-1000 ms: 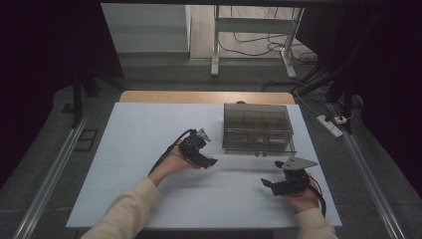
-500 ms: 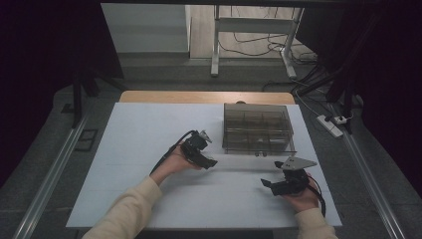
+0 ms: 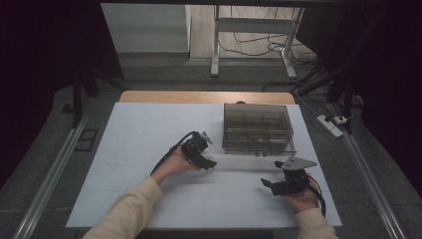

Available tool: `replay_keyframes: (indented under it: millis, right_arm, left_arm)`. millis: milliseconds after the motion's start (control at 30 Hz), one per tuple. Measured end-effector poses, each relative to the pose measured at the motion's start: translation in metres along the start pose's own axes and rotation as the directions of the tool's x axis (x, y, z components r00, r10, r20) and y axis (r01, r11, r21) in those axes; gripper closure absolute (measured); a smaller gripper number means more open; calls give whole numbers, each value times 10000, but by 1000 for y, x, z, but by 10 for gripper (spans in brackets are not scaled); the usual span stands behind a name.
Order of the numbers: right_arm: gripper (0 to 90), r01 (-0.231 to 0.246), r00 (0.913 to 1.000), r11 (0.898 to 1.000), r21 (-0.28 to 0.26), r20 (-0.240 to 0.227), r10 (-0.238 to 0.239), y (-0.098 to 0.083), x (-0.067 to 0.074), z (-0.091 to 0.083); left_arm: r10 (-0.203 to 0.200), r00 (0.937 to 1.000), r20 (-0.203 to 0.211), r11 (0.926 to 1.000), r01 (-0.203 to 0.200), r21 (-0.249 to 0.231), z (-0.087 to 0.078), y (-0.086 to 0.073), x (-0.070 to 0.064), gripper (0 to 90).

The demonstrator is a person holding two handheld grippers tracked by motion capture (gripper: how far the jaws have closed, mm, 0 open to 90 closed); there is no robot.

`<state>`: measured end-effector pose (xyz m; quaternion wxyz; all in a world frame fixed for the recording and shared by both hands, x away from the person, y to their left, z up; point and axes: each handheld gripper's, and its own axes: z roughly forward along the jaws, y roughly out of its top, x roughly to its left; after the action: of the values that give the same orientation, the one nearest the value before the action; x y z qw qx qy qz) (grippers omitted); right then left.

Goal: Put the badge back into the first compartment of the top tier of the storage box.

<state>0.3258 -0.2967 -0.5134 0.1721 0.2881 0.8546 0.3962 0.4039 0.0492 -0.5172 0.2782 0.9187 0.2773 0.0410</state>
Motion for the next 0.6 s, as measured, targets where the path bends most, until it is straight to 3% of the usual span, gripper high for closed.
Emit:
replay_keyframes:
  millis: [400, 600]
  right_arm:
    - [140, -1, 10000, 10000, 39, 12, 1, 0, 0, 0]
    - [140, 1, 10000, 10000, 53, 17, -1, 0, 0, 1]
  left_arm:
    - [239, 9997, -113, 9992, -235, 318, 5, -1, -2, 208]
    - [349, 9990, -282, 9989, -339, 336, 3, -1, -3, 275]
